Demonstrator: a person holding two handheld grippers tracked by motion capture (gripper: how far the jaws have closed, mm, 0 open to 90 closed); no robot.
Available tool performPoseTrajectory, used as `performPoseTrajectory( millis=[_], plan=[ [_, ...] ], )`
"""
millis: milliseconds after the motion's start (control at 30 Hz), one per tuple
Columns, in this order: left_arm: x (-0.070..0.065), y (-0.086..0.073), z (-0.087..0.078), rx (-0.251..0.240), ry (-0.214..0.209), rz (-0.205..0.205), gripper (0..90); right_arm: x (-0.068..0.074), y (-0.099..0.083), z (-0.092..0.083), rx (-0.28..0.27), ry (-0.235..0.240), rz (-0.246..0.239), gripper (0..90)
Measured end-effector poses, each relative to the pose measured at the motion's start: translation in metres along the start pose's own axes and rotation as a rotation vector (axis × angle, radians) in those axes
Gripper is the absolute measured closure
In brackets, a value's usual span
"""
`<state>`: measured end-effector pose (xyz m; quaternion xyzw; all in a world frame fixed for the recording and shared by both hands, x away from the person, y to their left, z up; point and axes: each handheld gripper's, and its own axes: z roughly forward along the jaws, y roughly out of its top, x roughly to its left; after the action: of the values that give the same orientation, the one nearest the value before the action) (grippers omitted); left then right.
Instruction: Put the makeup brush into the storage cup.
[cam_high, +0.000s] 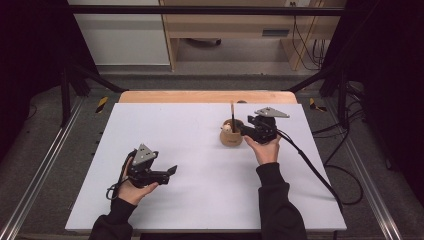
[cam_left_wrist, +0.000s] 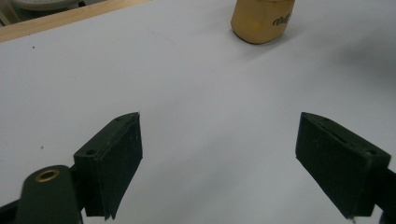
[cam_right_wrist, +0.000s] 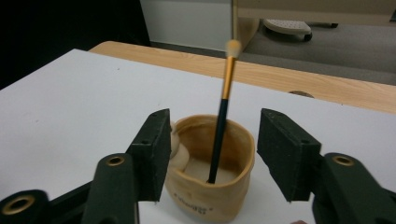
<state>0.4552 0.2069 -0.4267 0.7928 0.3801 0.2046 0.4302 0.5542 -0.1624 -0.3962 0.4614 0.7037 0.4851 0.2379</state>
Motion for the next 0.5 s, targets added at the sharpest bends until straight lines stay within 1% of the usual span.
performPoseTrajectory(
  millis=[133,267,500],
  plan=[
    [0.000,0.000,0.000,0.001,0.001,0.001,14.1,0.006,-0.003,-0.014,-0.005,0.017,-0.023,37.9],
    [0.000,0.000,-0.001,-0.001,0.003,-0.003,14.0,0.013,-0.005,-0.028,-0.022,0.036,-0.051,32.3],
    [0.001,0.000,-0.002,-0.005,0.003,-0.006,13.4,0.019,-0.014,-0.053,-0.032,0.060,-0.065,22.3]
  ],
)
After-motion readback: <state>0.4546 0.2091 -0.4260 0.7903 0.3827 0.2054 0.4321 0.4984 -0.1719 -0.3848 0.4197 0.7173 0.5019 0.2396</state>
